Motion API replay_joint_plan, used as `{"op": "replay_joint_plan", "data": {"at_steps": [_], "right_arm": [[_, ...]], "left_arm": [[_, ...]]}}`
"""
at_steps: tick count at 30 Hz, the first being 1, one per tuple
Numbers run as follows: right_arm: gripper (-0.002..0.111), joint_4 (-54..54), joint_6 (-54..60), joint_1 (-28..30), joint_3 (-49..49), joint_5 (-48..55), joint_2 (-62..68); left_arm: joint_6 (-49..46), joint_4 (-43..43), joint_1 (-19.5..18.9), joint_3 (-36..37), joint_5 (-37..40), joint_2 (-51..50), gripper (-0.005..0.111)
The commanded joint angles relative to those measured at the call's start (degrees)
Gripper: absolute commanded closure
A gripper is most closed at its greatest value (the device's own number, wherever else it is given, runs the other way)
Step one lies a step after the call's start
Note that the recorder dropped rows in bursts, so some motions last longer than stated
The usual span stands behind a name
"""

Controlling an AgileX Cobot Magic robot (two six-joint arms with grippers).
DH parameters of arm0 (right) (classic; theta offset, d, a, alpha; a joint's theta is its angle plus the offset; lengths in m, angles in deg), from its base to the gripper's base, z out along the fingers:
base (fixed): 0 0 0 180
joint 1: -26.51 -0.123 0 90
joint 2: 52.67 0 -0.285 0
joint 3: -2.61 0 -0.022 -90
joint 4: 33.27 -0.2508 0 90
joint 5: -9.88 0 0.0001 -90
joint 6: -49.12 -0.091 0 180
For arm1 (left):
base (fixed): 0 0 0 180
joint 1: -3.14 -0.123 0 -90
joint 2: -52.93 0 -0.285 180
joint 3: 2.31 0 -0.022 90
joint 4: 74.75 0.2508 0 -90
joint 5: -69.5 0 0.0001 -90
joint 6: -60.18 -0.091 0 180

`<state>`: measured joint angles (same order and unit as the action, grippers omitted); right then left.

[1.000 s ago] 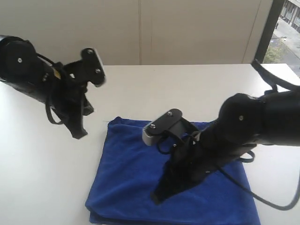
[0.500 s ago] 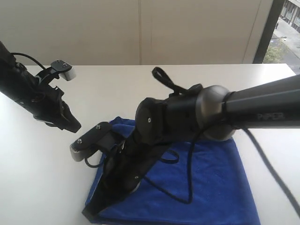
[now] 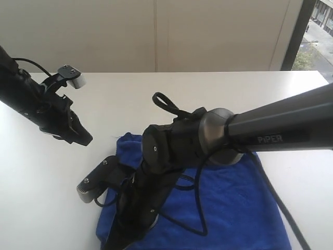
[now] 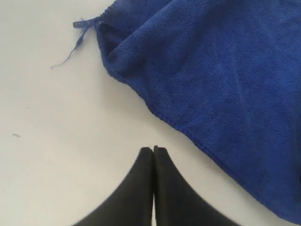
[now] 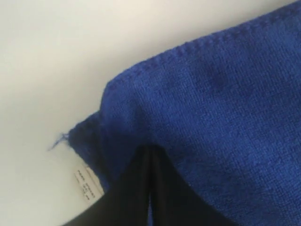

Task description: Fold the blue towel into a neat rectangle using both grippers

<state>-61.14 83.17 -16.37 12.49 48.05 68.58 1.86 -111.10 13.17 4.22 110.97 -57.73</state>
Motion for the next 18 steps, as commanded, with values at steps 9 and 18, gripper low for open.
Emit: {"op": "replay_joint_plan", "data": {"at_steps": [9,18], "right_arm": [[0.108,3.7,0.5,-5.1,0.1,9.4,-0.5],[0.108,27.9,-24.5,-3.5,0.1,6.7,-12.4]], "left_arm": [[-0.6,-1.3,-0.2,-0.3,1.0,0.1,0.107],[-25.3,-11.8,0.7,0.0,0.7,-1.4,0.107]]}}
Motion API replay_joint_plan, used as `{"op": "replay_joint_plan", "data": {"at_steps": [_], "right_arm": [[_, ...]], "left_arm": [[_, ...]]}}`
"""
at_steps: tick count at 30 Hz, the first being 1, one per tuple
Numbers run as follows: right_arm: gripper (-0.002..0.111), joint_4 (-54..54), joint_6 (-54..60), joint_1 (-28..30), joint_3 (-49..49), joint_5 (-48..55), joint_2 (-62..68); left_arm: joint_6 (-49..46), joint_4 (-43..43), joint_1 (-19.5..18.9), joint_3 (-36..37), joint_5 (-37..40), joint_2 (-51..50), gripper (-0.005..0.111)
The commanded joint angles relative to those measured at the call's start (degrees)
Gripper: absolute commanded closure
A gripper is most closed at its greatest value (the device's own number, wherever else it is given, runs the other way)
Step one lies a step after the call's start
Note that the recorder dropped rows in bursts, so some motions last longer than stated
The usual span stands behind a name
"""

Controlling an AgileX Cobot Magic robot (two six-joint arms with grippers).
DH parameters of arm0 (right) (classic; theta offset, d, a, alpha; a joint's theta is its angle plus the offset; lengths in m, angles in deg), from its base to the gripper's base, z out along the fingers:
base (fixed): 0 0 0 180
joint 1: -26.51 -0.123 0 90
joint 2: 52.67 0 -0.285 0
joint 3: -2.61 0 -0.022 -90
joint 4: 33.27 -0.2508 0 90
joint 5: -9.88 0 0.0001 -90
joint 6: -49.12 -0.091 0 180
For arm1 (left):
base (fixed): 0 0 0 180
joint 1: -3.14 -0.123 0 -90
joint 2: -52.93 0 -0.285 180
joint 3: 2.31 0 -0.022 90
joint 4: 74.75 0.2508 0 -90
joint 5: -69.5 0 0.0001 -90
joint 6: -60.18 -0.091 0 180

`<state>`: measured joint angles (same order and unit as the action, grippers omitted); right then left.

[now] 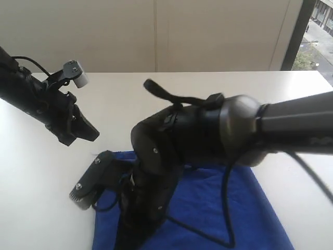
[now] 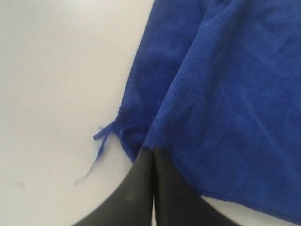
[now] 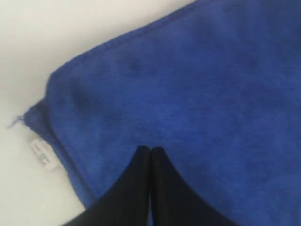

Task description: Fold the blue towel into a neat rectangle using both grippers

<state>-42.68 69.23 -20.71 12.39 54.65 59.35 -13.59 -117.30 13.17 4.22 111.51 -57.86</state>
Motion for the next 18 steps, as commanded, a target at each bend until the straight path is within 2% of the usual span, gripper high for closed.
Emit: {"op": "replay_joint_plan", "data": {"at_steps": [1,6,11,18], "right_arm": [[0.108,10.2,-12.8,1.0,0.2,0.1,-3.6],[0.108,9.0,-12.9,1.0,4.8,-4.7,-3.6],[0.108,6.3,-12.9,1.0,10.1,-12.2,-3.6],[0.108,3.2,-12.2,1.0,11.5,-15.0,-2.1]], "left_arm": [[-10.0,-5.6,1.3,0.0,-1.8,-2.7,0.104],[-9.9,-7.0,2.7,0.0,-6.5,-8.3,0.073],[-10.0,-8.9,2.7,0.0,-8.8,-9.9,0.071],[-10.0,-10.1,2.7,0.0,-9.2,-10.6,0.071]]}}
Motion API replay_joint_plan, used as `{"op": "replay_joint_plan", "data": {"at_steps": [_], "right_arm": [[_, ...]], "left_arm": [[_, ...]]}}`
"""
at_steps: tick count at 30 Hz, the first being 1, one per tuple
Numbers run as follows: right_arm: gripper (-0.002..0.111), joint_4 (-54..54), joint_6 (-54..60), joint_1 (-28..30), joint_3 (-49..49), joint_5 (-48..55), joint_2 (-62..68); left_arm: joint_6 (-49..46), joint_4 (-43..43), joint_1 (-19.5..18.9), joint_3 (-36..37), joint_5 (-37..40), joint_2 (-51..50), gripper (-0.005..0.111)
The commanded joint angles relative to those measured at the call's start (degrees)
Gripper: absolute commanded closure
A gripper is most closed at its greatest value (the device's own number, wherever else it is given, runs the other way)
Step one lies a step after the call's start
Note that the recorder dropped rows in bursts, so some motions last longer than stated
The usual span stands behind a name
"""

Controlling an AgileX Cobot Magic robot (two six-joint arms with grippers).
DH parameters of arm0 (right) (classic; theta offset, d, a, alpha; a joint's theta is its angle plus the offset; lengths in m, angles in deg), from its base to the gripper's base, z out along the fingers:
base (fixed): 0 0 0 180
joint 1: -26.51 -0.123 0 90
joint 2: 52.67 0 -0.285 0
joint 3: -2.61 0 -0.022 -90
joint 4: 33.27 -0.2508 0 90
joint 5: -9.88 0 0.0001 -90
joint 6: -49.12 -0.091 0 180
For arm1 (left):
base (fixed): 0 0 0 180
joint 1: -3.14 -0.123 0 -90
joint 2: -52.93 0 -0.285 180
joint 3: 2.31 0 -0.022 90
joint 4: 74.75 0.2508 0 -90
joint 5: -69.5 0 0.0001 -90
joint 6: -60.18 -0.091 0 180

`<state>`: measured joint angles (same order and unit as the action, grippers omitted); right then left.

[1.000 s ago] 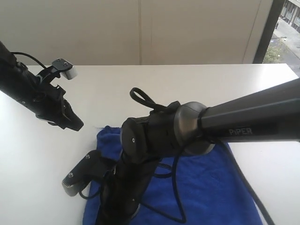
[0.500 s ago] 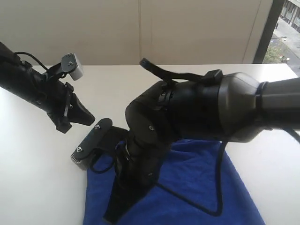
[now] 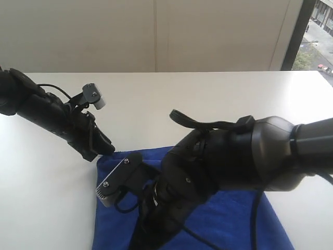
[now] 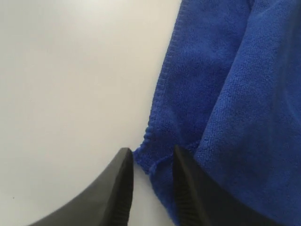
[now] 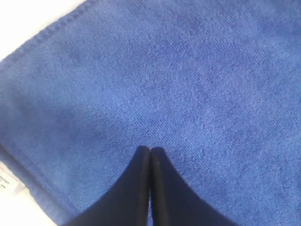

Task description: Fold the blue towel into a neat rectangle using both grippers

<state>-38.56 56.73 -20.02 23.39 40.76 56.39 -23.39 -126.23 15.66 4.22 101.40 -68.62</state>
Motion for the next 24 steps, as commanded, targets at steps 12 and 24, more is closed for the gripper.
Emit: {"op": "replay_joint_plan", "data": {"at_steps": [12,24], "right_arm": [[0.108,-9.7,7.7,0.3,0.5,-1.4,3.5],[0.108,-9.9,7.7,0.3,0.5,-0.7,3.5]], "left_arm": [[-0.3,-1.2,1.5,0.0,0.9,-0.4,0.071],[-0.7,-1.2,2.9,0.0,-1.9,-2.2,0.097]]}}
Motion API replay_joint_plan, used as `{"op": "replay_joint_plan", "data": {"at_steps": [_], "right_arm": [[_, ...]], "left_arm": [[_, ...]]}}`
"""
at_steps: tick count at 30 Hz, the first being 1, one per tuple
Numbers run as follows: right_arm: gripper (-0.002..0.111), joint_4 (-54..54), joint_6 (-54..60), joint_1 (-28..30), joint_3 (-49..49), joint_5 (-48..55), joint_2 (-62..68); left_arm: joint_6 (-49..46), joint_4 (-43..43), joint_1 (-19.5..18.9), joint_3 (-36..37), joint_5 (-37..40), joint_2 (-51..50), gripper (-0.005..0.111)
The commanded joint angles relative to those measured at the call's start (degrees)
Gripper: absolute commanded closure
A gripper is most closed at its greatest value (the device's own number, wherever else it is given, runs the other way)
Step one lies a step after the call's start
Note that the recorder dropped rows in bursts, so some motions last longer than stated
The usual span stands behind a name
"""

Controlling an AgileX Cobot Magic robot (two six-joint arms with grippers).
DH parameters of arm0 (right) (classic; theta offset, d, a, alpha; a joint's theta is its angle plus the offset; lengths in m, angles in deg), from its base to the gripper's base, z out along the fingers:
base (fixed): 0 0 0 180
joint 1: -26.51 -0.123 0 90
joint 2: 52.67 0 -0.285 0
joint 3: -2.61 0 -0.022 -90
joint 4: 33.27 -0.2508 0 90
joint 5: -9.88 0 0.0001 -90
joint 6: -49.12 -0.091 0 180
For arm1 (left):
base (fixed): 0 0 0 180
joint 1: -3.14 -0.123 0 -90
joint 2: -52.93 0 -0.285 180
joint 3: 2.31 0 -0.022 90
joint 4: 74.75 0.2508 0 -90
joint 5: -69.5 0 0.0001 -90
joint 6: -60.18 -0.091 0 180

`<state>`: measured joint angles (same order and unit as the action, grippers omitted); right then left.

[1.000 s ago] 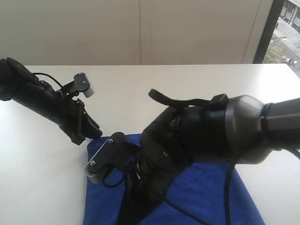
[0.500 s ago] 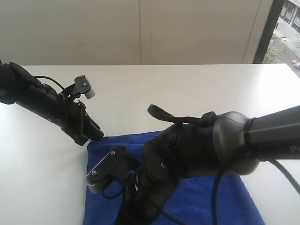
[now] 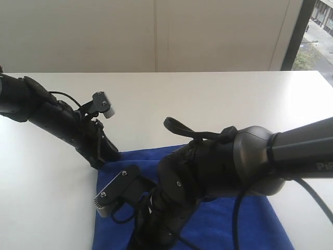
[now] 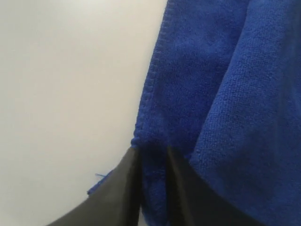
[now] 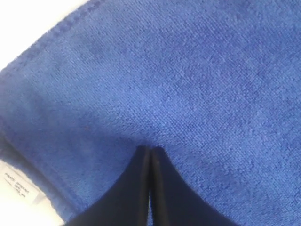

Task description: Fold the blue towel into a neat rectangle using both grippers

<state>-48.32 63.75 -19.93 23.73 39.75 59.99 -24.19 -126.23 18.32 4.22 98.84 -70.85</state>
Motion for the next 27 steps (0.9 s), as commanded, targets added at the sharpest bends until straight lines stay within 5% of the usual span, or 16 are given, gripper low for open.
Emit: {"op": "replay_joint_plan", "data": {"at_steps": [1,13,27], "right_arm": [[0.108,-0.2,0.7,0.2,0.2,0.3,0.0],[0.108,-0.2,0.8,0.2,0.2,0.6,2.0],[0.108,-0.2,0.8,0.2,0.2,0.7,2.0]], "left_arm": [[0.1,-1.2,0.2,0.0,0.6,0.0,0.103],[0.5,-1.2,0.2,0.0,0.0,1.2,0.107],[11.4,2.7,0.2,0.0,-7.1,3.4,0.107]]}}
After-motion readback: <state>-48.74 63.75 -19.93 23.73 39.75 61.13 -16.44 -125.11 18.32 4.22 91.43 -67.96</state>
